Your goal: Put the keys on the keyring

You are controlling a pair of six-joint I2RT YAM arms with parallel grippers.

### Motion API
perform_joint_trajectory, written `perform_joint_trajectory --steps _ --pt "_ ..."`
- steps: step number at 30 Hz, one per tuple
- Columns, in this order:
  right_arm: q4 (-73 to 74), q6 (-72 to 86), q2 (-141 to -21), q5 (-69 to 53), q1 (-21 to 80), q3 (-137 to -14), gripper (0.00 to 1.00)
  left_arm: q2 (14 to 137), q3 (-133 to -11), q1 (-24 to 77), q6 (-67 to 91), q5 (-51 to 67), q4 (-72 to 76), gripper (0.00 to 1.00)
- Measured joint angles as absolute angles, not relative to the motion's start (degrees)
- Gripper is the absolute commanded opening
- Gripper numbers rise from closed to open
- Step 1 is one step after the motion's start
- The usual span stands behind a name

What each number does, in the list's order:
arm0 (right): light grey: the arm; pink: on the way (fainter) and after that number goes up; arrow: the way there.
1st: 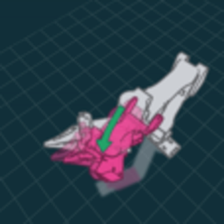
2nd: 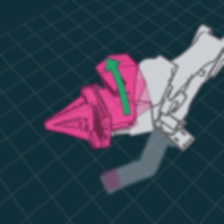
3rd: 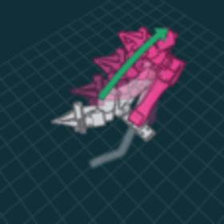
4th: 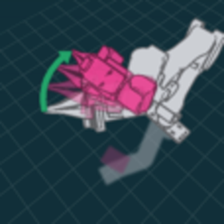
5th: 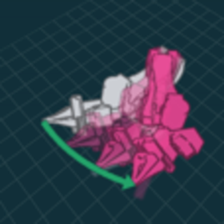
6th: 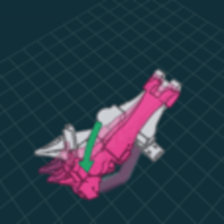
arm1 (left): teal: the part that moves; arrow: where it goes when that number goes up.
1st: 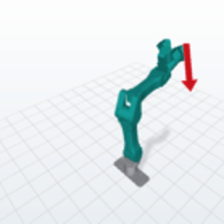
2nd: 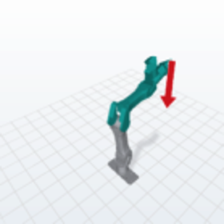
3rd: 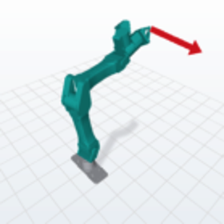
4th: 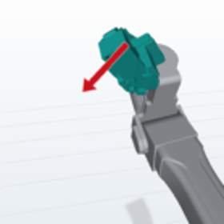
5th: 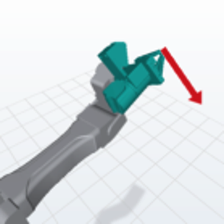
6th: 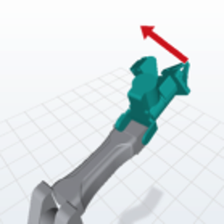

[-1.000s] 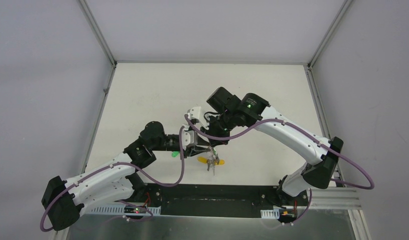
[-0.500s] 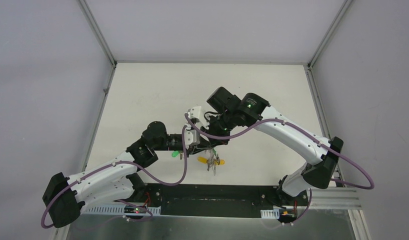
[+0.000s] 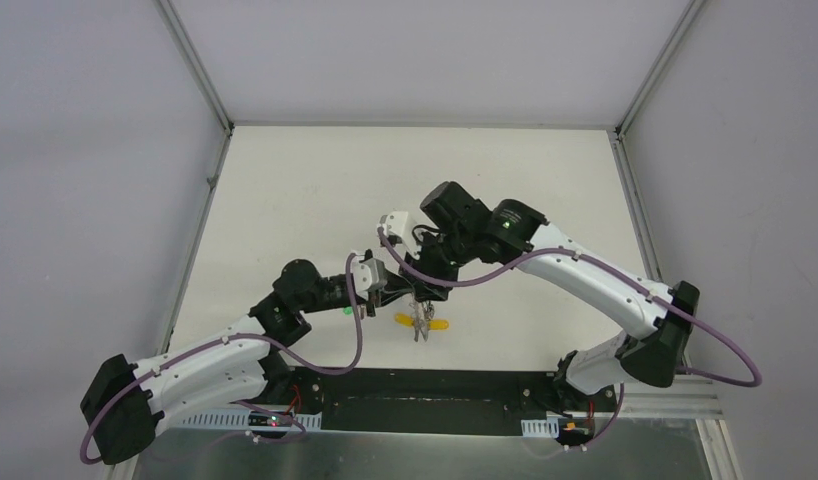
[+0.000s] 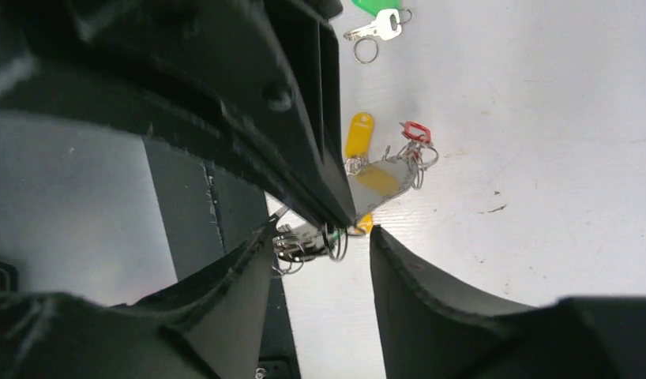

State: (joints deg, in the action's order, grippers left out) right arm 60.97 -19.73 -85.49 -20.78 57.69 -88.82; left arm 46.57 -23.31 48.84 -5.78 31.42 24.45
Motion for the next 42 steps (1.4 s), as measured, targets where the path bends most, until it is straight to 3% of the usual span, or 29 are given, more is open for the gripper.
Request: perform_joint_trajectory --steps 12,17,22,30,38,39,42 --pt "33.8 -18.6 -61.4 -25.9 53.3 -64.4 0.45 45.2 -15.5 48.8 -1.3 28.6 44.7 0.00" --pt "25.0 -19.8 -57.0 -29.5 53.1 -58.0 0.44 46.5 -14.8 48.8 -0.6 29.6 52.7 0.00" --pt "19.2 -20.1 -56.9 -32.8 53.1 -55.7 0.33 47.4 -14.6 48.8 0.6 30.6 57.9 0.00" --pt "13.1 -19.8 -56.1 -33.8 52.7 -54.3 0.00 47.5 -14.3 48.8 1.1 31.0 59.8 0.00" --pt "11.4 -19.7 -55.2 -34.1 52.7 -53.0 0.00 47.5 -14.3 48.8 2.2 31.2 60.0 0.00" --pt "11.4 -19.7 -55.3 -34.2 52.7 -53.0 0.00 47.5 -14.3 48.8 2.2 31.2 60.0 0.04" --pt "12.4 -19.8 -55.6 -34.0 52.7 -53.4 0.00 47.1 -14.3 48.8 2.0 31.1 59.3 0.33"
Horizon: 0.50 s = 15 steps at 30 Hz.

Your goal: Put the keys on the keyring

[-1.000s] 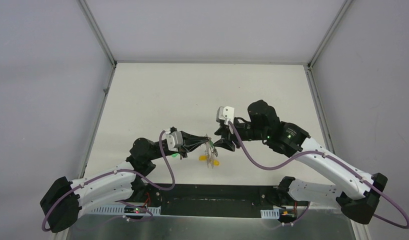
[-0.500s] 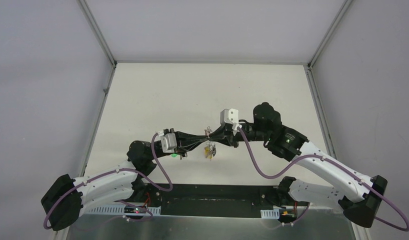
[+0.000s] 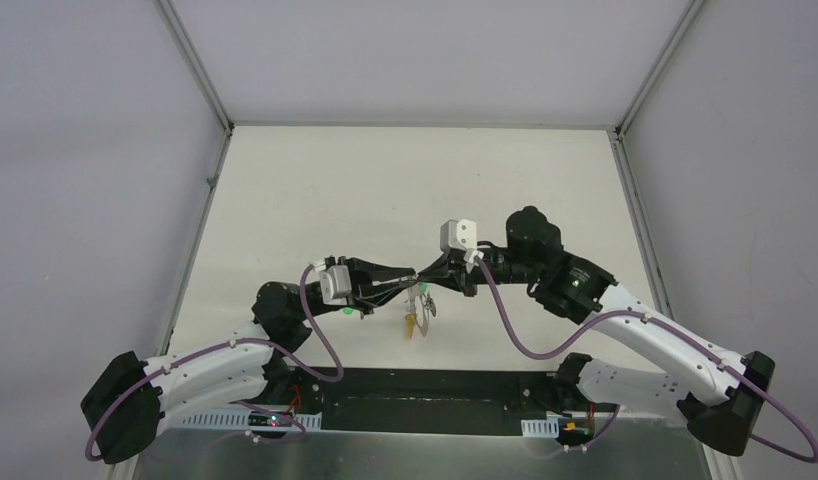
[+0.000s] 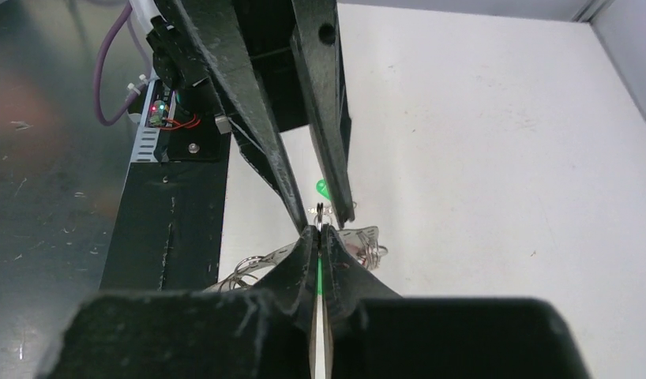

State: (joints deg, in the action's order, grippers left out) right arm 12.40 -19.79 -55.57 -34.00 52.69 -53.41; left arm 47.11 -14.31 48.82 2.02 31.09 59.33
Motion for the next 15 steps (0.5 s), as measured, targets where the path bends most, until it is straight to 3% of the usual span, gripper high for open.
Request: perform_joint_trajectory --steps 4,10,15 --pt "19.0 -20.5 -58.2 -32.8 52.7 -57.1 0.00 42.9 -14.3 48.8 1.7 29.9 55.4 0.45" --pt "33.6 -23.1 -64.8 -30.7 52.7 -67.5 0.00 35.0 -18.1 48.8 -2.4 29.5 39.0 0.46" --pt "46.4 -25.2 -71.4 -29.1 52.8 -78.1 0.00 35.8 -22.9 48.8 -6.0 30.1 26.3 0.46"
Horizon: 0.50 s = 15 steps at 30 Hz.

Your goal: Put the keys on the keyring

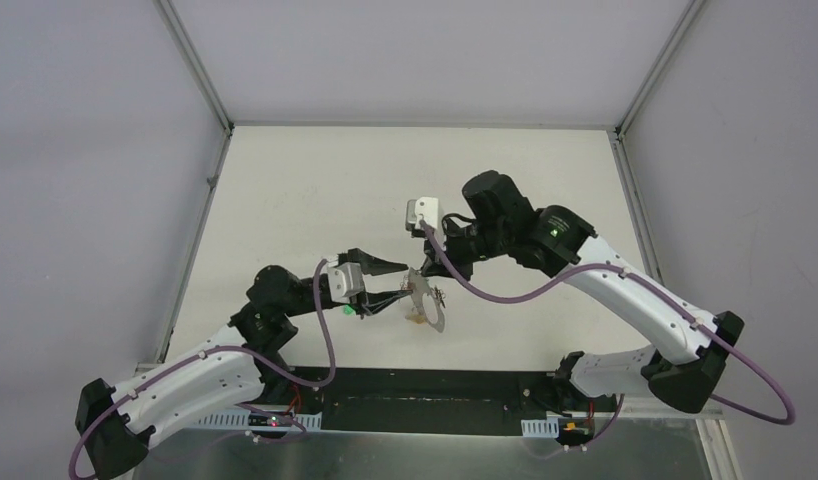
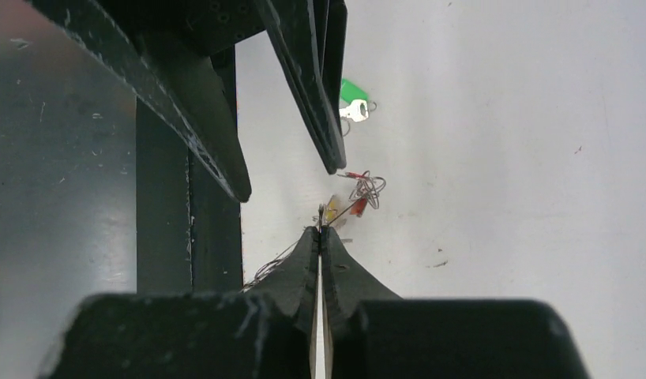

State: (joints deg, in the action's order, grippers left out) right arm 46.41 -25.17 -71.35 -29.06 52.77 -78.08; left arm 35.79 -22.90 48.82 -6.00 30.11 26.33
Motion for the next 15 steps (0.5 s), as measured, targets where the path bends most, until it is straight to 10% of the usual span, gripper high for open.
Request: perform_joint_trajectory --steps 15 --pt "68.6 -27.6 -85.7 -18.5 58.6 -94.6 0.00 46.7 -30.0 48.9 -8.9 33.5 16.3 0.24"
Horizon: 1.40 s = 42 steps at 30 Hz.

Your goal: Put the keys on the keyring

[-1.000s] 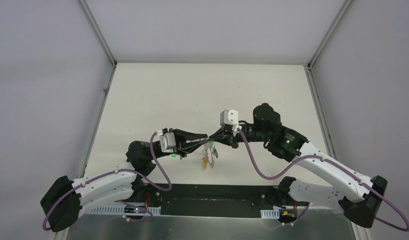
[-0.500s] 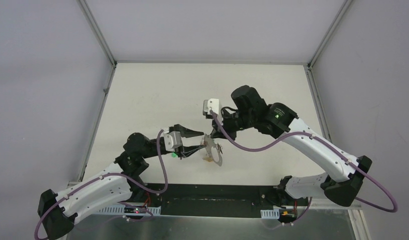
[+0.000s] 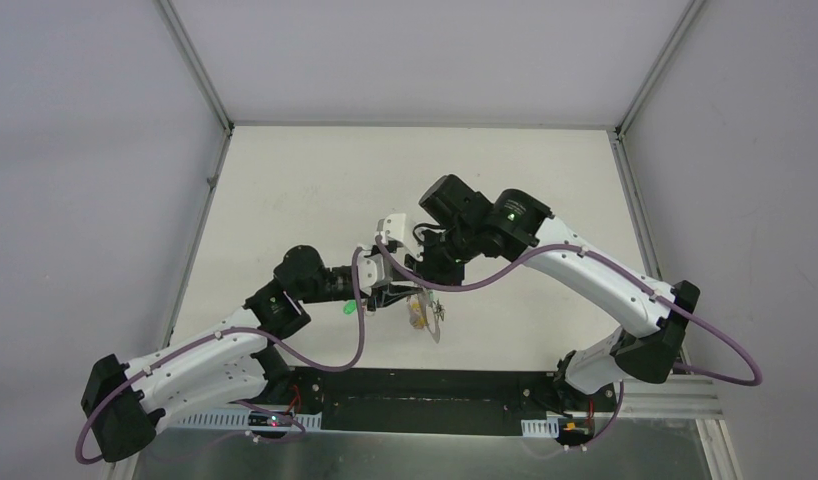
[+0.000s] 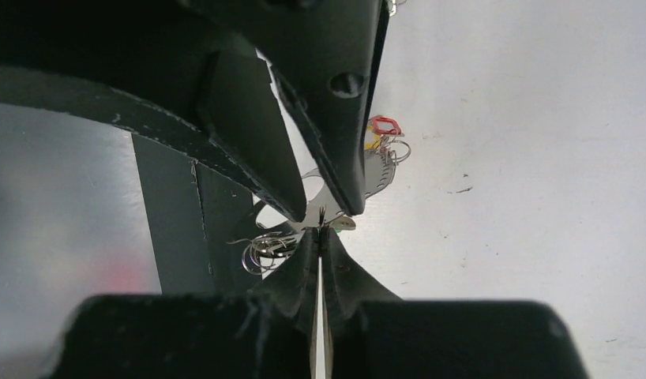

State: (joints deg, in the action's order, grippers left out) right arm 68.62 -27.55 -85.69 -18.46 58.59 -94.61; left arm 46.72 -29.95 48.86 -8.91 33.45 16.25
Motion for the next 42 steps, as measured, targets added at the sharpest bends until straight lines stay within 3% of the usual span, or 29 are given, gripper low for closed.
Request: perform_joint_trajectory --steps 5,12,18,26,29,34,37,42 --pt "69.3 -27.5 -85.8 -17.8 59.2 -94.7 0.00 47.2 -30.1 49.2 -9.1 35.1 16.3 0.16" --pt "69.3 -27.1 -85.8 -17.8 59.2 -94.8 0.00 48.1 -30.3 49.1 -9.1 36.5 16.5 0.15" --pt "69.4 -26.6 -85.6 -17.8 59.2 -94.8 0.00 49.0 -30.4 49.1 -9.1 36.7 18.0 0.00" --pt "67.6 -24.9 -84.0 -17.3 59.1 -92.6 0.00 49.9 -30.5 49.2 -8.9 36.7 18.8 0.00" --pt "65.8 -23.8 -83.1 -17.1 59.0 -90.9 0.14 49.8 -30.5 49.2 -8.1 36.3 18.6 0.00" --pt "60.4 -21.8 -80.9 -15.9 59.0 -87.5 0.48 48.0 -28.6 49.3 -6.0 33.8 19.8 0.00" --pt "55.7 -20.6 -78.2 -14.1 58.8 -84.1 0.54 45.9 -26.5 49.6 -4.3 32.0 21.6 0.00" --pt "48.5 -18.3 -72.0 -14.5 55.6 -77.5 0.53 43.3 -22.7 49.6 -2.1 29.3 27.1 0.00"
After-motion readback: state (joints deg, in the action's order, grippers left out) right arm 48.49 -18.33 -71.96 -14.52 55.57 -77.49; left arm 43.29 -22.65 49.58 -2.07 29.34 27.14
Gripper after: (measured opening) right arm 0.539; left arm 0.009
